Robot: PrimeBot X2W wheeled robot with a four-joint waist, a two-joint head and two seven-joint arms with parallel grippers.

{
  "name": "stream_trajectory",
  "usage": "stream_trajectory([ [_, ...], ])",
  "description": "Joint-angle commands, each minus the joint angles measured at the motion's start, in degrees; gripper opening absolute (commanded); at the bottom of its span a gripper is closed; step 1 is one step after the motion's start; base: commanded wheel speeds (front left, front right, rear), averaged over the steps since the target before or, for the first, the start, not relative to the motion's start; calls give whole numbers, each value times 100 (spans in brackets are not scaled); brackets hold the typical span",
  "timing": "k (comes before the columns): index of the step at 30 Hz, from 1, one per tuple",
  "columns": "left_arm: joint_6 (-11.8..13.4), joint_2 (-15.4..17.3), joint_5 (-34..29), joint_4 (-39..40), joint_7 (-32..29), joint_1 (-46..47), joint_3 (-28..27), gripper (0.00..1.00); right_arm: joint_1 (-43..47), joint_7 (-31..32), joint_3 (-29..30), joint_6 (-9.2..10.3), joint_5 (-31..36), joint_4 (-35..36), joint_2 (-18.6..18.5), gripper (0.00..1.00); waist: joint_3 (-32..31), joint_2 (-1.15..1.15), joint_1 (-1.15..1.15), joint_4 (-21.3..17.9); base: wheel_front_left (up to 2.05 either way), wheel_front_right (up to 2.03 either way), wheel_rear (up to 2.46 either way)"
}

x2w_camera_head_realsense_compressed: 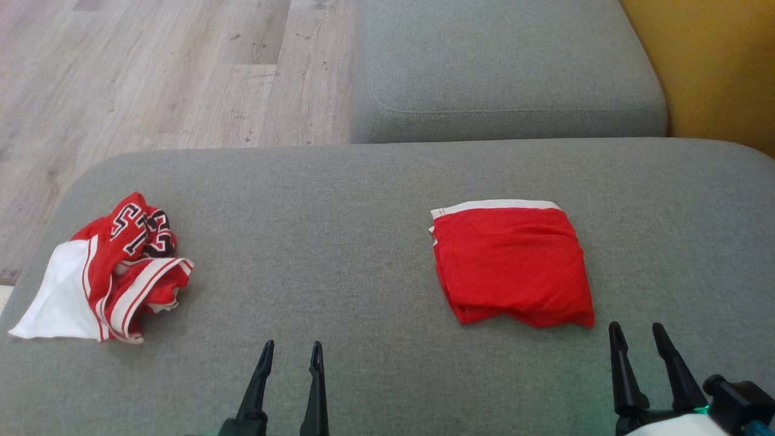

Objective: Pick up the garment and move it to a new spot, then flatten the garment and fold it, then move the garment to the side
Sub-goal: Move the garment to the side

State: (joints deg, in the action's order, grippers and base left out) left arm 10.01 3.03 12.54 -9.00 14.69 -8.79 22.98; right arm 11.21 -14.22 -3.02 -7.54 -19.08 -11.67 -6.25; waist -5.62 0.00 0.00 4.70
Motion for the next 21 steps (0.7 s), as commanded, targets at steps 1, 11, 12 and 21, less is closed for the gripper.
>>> stream_trajectory([
  [1, -25, -15, -31, 158, 30, 225, -194, 100, -167, -77, -98, 5, 38, 189, -69, 100, 10, 0, 0, 4, 0, 0, 0],
  [11, -22, -15, -58, 183, 30, 253, -164, 100, -254, -77, -103, 5, -46, 88, -125, 100, 207, 0, 0, 54, 0, 0, 0],
  [12, -20, -15, -56, 186, 30, 259, -150, 100, -285, -77, -121, 5, -69, 49, -143, 100, 242, 0, 0, 55, 0, 0, 0],
  [21, 13, -15, -54, 185, 30, 371, -3, 100, -853, -53, -363, 5, -411, -364, -456, 100, 645, 0, 0, 47, 0, 0, 0],
])
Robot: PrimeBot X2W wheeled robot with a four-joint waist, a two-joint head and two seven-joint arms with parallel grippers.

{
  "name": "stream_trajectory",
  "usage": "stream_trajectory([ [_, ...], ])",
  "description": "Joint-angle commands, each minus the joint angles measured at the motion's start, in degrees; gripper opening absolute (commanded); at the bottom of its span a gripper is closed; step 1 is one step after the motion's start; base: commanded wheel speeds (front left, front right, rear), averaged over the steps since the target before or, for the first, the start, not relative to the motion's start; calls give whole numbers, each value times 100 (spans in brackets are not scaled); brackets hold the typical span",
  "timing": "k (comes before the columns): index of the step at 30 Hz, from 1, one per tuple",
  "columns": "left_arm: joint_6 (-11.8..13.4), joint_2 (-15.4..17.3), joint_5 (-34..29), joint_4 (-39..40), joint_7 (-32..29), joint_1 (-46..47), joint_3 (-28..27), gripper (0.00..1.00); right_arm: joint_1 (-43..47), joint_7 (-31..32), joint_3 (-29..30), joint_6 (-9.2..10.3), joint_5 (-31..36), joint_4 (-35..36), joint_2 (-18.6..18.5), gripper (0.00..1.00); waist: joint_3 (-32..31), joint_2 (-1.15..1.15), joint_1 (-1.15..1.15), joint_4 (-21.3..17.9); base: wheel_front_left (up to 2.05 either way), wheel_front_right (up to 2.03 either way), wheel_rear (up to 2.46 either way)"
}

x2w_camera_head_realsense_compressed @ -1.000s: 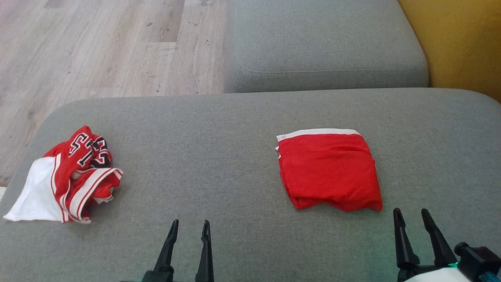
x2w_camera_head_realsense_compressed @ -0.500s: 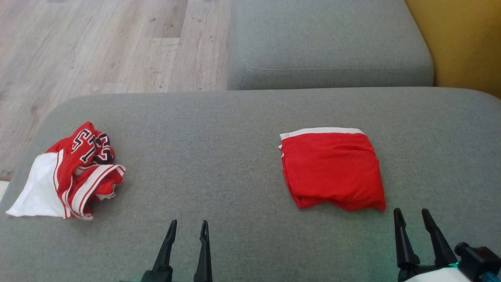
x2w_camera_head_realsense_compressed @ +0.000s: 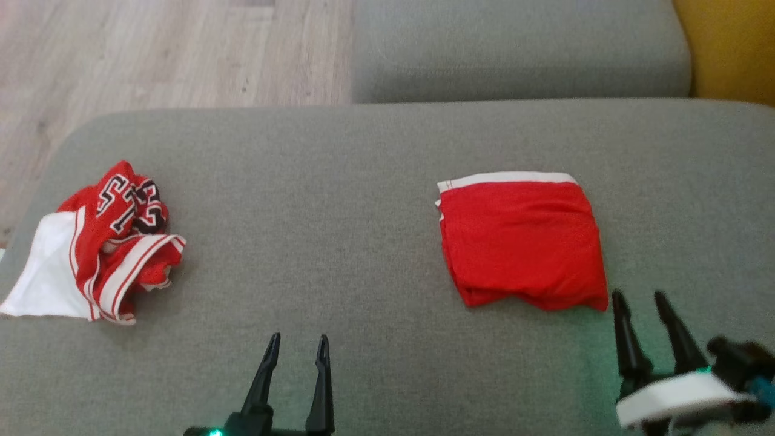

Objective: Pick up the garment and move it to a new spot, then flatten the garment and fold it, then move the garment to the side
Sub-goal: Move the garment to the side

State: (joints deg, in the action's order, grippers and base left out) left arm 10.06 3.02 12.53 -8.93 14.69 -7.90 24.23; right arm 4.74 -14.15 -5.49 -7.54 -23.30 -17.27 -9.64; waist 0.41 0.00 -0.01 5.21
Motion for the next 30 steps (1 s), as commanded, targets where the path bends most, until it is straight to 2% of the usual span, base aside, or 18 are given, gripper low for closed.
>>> stream_trajectory([
  [1, 13, -14, -54, 179, 30, 302, -112, 100, -321, -12, -136, 5, -39, 137, -162, 100, 120, 0, 1, -9, 0, 0, 0],
  [6, 26, -14, -90, 202, 30, 507, -50, 100, -993, 473, -176, 5, -454, -51, -366, 100, 522, 0, 1, -43, 0, 0, 0],
  [15, -8, -14, -100, 194, 30, 939, 98, 100, -2105, 1865, -573, 5, -1682, -444, -924, 100, 1070, 0, 1, -27, 0, 0, 0],
  [22, 3, -14, -70, 216, 30, 1215, 227, 100, -2511, 2394, -776, 5, -2522, -778, -1208, 100, 1363, 0, 1, 60, 0, 0, 0],
  [23, 7, -14, -80, 214, 30, 1244, 236, 100, -2552, 2396, -811, 5, -2604, -796, -1225, 86, 1396, 0, 1, 63, 0, 0, 0],
  [24, 10, -14, -95, 209, 30, 1269, 244, 100, -2587, 2400, -860, 5, -2677, -809, -1245, 47, 1421, 0, 1, 65, 0, 0, 0],
  [26, 20, -14, -117, 205, 30, 1303, 253, 100, -2642, 2397, -973, 5, -2798, -823, -1284, 0, 1465, 0, 1, 55, 0, 0, 0],
  [30, 50, -14, -154, 206, 30, 1376, 236, 100, -2748, 2384, -1235, 5, -3034, -804, -1464, 0, 1586, 0, 1, -69, 0, 0, 0],
])
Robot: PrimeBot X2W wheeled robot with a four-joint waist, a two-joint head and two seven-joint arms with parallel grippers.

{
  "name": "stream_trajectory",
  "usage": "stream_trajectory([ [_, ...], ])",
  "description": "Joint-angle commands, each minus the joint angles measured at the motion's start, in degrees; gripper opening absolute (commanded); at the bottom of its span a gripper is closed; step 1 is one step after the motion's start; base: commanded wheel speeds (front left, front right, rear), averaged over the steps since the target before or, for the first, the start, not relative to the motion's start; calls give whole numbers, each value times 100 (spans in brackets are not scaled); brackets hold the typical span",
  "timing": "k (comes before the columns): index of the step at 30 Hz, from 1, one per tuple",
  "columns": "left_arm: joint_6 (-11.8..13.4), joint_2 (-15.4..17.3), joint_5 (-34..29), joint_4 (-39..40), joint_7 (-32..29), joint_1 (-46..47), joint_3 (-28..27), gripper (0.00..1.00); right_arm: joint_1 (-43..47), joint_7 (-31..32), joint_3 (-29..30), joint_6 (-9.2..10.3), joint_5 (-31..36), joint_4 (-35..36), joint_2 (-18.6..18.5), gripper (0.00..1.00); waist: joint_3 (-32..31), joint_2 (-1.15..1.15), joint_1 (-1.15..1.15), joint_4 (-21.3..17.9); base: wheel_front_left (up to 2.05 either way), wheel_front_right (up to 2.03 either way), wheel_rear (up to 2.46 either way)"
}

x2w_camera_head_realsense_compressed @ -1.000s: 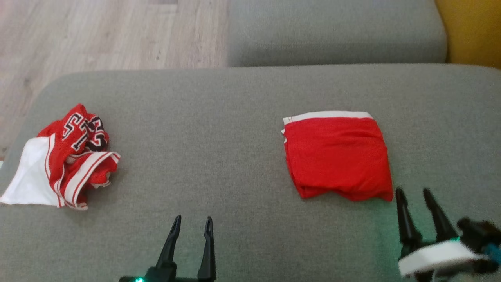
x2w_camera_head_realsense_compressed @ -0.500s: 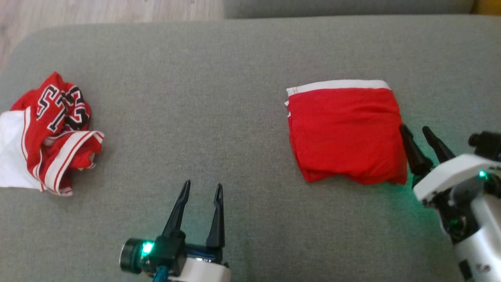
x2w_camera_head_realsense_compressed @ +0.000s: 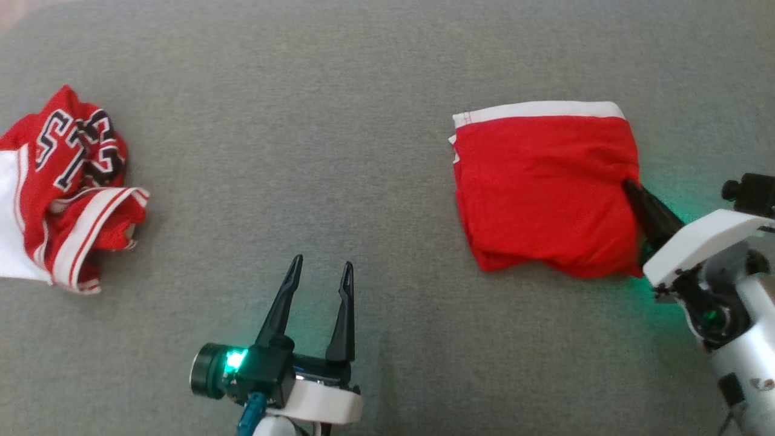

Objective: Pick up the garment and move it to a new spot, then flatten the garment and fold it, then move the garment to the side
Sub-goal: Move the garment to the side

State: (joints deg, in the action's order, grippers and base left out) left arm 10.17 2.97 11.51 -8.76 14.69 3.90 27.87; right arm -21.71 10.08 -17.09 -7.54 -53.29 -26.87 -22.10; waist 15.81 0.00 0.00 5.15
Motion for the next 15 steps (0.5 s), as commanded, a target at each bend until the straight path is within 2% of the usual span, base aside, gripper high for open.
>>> stream_trajectory([
  [1, 41, -9, -60, 191, 30, 214, -133, 100, -125, -69, -105, 5, -39, 157, -289, 0, 72, 0, 0, -109, 0, 0, 0],
  [11, 4, -9, -164, 252, 30, 492, -197, 100, -519, -206, 38, 5, 501, -157, -1459, 0, 558, 0, 0, -776, 0, 0, 0],
  [15, -29, -9, -220, 254, 30, 619, -220, 100, -755, -178, 214, 5, 723, -284, -1753, 0, 777, 0, 0, -966, 0, 0, 0],
])
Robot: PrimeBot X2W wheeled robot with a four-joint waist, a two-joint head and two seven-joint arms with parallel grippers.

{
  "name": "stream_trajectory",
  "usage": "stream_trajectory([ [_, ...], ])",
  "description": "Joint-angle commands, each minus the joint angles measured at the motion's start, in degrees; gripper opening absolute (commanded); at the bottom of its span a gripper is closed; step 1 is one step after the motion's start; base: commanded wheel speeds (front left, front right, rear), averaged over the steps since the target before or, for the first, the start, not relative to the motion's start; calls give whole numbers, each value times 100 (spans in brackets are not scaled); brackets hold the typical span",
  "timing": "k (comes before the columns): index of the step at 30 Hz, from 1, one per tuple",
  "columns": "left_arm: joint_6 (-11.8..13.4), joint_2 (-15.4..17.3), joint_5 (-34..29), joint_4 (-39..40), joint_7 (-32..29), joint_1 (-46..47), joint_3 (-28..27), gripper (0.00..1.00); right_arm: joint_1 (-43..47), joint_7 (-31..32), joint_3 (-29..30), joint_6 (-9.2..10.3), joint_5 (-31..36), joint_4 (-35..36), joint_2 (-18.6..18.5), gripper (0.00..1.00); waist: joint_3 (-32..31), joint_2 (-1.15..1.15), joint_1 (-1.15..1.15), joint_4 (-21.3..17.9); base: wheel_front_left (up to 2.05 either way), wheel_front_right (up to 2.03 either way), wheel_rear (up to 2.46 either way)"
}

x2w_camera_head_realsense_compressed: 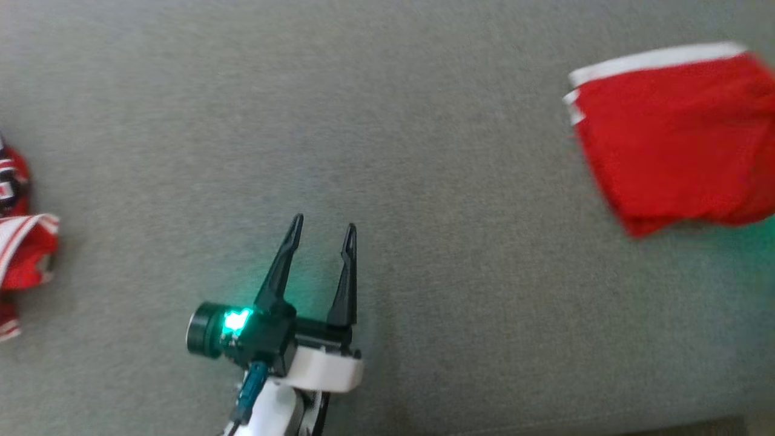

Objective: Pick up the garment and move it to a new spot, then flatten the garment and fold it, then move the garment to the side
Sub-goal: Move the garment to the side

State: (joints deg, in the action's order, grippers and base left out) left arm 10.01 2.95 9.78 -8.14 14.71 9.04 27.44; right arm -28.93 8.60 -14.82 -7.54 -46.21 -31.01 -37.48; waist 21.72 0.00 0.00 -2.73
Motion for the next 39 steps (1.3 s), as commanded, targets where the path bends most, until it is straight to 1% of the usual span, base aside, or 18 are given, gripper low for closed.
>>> stream_trajectory([
  [1, -25, -7, -71, 189, 29, 148, -185, 100, -103, -34, 44, 5, 88, 83, -309, 0, 269, 0, 0, -234, 0, 0, 0],
  [5, -71, -7, -151, 168, 29, 346, -217, 100, -416, -98, 379, 5, 383, -201, -558, 0, 552, 0, 0, -382, 0, 0, 0],
  [10, -116, -7, -232, 159, 29, 540, -273, 100, -752, -168, 796, 5, 718, -439, -635, 1, 782, 0, 0, -483, 0, 0, 0],
  [11, -128, -7, -238, 148, 29, 569, -284, 100, -806, -253, 892, 5, 853, -500, -645, 48, 797, 0, 0, -488, 0, 0, 0],
  [12, -144, -7, -241, 133, 29, 596, -292, 100, -863, -367, 999, 5, 1018, -567, -638, 100, 801, 0, 0, -486, 0, 0, 0],
  [16, -236, -7, -206, 37, 29, 670, -346, 100, -940, -821, 1260, 5, 1782, -701, -394, 100, 581, 0, 0, -397, 0, 0, 0],
  [19, -230, -7, -115, -2, 29, 595, -322, 100, -811, -1053, 1383, 5, 2171, -660, 0, 100, 220, 0, 0, -260, 0, 0, 0],
  [23, -161, -7, 70, -39, 29, 371, -250, 100, -396, -1167, 1357, 5, 2394, -338, 675, 100, -383, 0, 0, -39, 0, 0, 0],
  [30, -60, -7, 359, -115, 29, -150, -241, 100, 666, -1190, 1145, 5, 2415, 433, 1804, 100, -1462, 0, 0, 345, 0, 0, 0],
  [33, -42, -7, 454, -137, 29, -376, -272, 100, 1181, -1337, 1192, 5, 2410, 761, 2200, 100, -1855, 0, 0, 503, 0, 0, 0],
  [36, -36, -7, 511, -134, 29, -572, -296, 100, 1730, -1610, 1287, 5, 2517, 1074, 2554, 100, -2189, 0, 0, 672, 0, 0, 0],
  [39, -22, -7, 512, -74, 29, -685, -355, 100, 2243, -1988, 1370, 5, 2915, 1346, 2790, 100, -2369, 0, 0, 797, 0, 0, 0],
])
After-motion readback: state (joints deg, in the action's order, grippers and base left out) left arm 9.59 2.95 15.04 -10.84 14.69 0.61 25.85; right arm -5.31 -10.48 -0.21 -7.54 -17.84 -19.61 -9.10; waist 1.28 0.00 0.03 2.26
